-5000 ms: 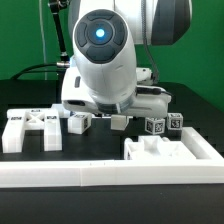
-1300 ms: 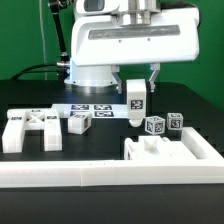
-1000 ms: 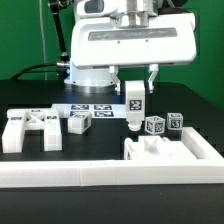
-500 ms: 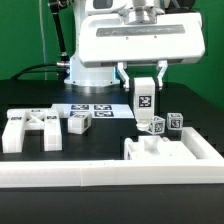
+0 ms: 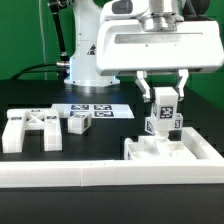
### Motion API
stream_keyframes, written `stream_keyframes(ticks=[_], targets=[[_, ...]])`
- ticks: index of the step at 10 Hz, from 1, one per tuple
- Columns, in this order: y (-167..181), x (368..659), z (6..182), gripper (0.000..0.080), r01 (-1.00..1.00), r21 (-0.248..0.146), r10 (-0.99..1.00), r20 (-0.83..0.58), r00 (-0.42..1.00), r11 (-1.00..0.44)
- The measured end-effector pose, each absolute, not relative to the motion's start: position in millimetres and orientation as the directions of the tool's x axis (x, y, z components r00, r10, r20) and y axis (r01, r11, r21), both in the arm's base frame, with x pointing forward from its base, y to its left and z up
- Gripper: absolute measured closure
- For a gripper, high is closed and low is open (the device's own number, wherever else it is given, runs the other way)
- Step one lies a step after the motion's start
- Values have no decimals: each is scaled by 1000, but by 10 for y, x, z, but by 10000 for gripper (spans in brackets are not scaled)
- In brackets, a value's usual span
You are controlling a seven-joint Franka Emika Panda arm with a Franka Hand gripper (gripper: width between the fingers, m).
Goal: Assemble chair
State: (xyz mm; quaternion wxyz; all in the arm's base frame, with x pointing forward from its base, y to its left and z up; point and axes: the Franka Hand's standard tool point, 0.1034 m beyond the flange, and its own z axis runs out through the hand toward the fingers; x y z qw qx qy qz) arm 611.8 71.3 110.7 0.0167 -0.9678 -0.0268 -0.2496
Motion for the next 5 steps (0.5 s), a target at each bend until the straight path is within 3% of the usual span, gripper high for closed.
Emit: stream_keyframes(ticks=[5], targets=[[820, 6166, 1064, 508, 75, -22, 55, 484, 873, -997]])
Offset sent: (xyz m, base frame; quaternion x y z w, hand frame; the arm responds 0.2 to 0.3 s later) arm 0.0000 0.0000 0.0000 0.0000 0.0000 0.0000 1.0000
